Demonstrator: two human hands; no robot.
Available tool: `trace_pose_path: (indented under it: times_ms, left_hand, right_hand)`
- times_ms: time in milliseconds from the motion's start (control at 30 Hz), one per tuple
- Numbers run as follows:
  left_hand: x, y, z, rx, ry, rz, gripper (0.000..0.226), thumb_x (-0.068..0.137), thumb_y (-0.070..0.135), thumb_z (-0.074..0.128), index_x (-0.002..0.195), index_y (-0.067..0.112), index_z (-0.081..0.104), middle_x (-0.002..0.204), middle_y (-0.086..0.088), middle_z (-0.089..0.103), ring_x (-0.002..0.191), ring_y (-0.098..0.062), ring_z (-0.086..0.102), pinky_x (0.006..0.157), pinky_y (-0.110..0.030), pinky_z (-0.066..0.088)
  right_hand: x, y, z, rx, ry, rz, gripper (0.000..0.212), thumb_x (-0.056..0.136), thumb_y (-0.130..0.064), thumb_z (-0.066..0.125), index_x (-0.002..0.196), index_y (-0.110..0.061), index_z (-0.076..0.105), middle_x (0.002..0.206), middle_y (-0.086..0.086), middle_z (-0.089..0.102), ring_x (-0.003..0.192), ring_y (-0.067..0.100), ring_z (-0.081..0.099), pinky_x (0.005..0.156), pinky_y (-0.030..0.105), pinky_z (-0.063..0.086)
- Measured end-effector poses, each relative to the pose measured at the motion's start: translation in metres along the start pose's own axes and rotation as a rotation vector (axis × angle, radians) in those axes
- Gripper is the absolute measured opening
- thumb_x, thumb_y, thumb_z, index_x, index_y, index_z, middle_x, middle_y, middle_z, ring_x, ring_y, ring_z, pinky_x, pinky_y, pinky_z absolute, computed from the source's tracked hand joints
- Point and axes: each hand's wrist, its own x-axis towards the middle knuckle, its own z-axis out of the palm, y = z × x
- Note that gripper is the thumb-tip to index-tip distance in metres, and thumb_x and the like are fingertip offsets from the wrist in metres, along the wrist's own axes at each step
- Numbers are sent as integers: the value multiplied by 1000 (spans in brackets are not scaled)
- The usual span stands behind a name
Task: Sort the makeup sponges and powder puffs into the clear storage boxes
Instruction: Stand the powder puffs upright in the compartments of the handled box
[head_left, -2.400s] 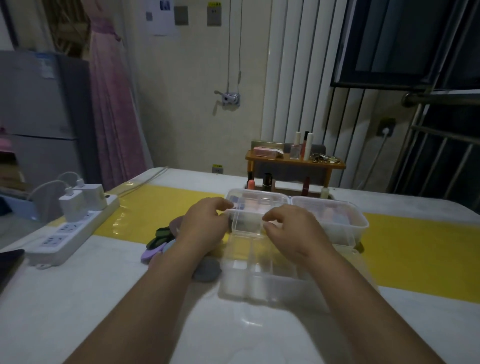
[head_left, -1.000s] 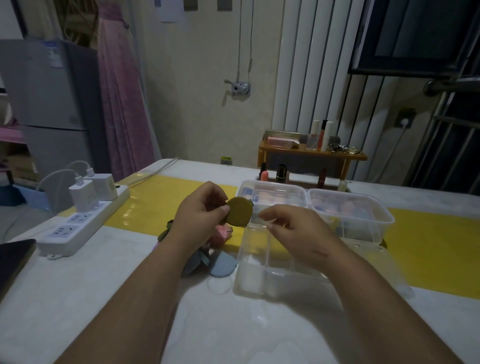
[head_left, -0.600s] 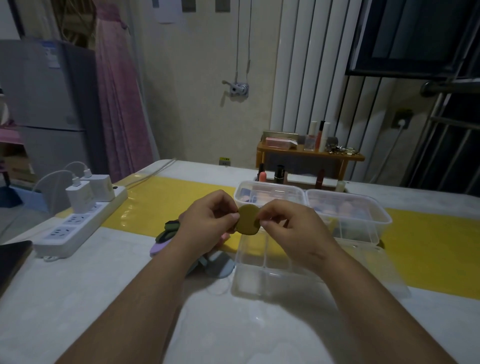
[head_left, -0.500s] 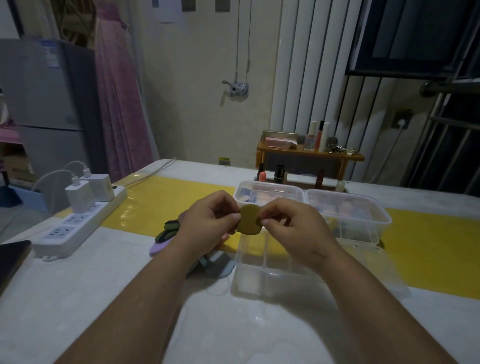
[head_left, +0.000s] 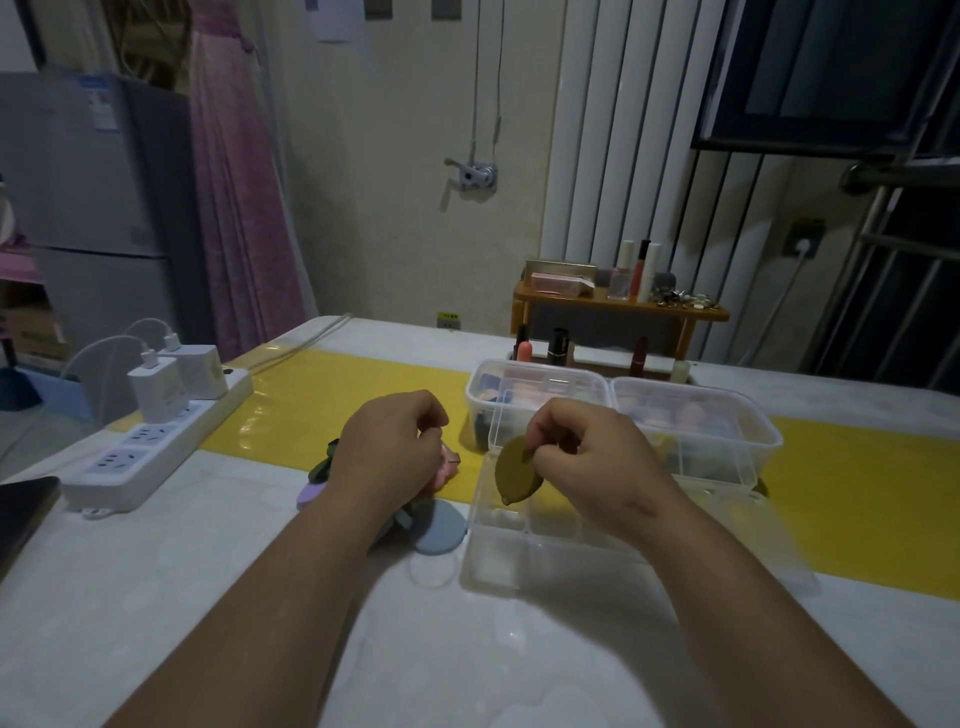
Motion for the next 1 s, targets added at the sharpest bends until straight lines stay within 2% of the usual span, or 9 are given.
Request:
trace_pose_path:
  times_ms: [133, 233, 300, 433, 633, 767, 867, 1000]
  left_hand:
    - [0, 1, 1, 27, -34, 0, 18, 84, 12, 59, 93, 24, 69, 86, 10, 63, 87, -16, 57, 72, -30, 41]
    - [0, 1, 0, 44, -38, 1, 19, 83, 12, 59, 94, 25, 69, 87, 9, 62, 87, -16, 56, 72, -30, 40]
    - [-1, 1, 0, 43, -33, 3, 20, 83, 12, 58, 94, 24, 69, 88, 7, 65, 88, -18, 57, 73, -31, 42]
    - [0, 3, -1, 74, -25, 12, 20, 84, 12, 58, 96, 24, 70, 94, 4, 69, 91, -19, 58, 79, -34, 45]
    - [1, 2, -2, 111, -11, -31, 20, 88, 14, 56, 100, 24, 69, 98, 4, 69, 91, -17, 57, 77, -32, 45]
    - [1, 1, -2, 130, -4, -13, 21, 86, 13, 57, 98, 24, 71, 97, 4, 71, 93, -20, 60, 82, -34, 46]
    - [3, -2, -2, 179, 25, 0, 25, 84, 12, 58, 97, 27, 73, 98, 5, 73, 99, -21, 61, 90, -38, 44]
    - [6, -6, -2, 290, 19, -15, 22, 87, 21, 63, 104, 32, 73, 105, 8, 71, 106, -20, 57, 89, -36, 38]
  right_hand:
    - [0, 0, 1, -36, -32, 24, 15, 82, -13, 60, 80, -27, 67, 74, -13, 61, 71, 7, 55, 68, 34, 55]
    - [-3, -2, 1, -78, -87, 21, 18, 82, -15, 60, 85, -28, 71, 77, -15, 63, 66, 0, 53, 62, 22, 45]
    - [-3, -3, 1, -108, -112, 16, 21, 82, -15, 59, 88, -29, 73, 82, -14, 66, 64, -1, 53, 61, 20, 42]
    - [-1, -3, 3, -164, -143, 16, 24, 83, -17, 58, 90, -32, 74, 87, -14, 68, 66, -1, 53, 63, 22, 44]
    - [-2, -8, 2, -218, -214, 25, 33, 83, -15, 55, 100, -34, 76, 101, -16, 70, 91, 2, 59, 83, 28, 53]
    - [-3, -11, 3, -212, -264, 34, 39, 85, -10, 52, 107, -34, 73, 103, -16, 70, 93, 0, 59, 85, 25, 51]
    - [-3, -12, 3, -211, -259, 33, 40, 84, -8, 50, 104, -34, 73, 103, -18, 70, 97, 1, 59, 88, 27, 52]
    - [-4, -12, 3, -231, -260, 42, 38, 84, -9, 49, 102, -32, 74, 105, -15, 69, 98, 3, 59, 89, 30, 52]
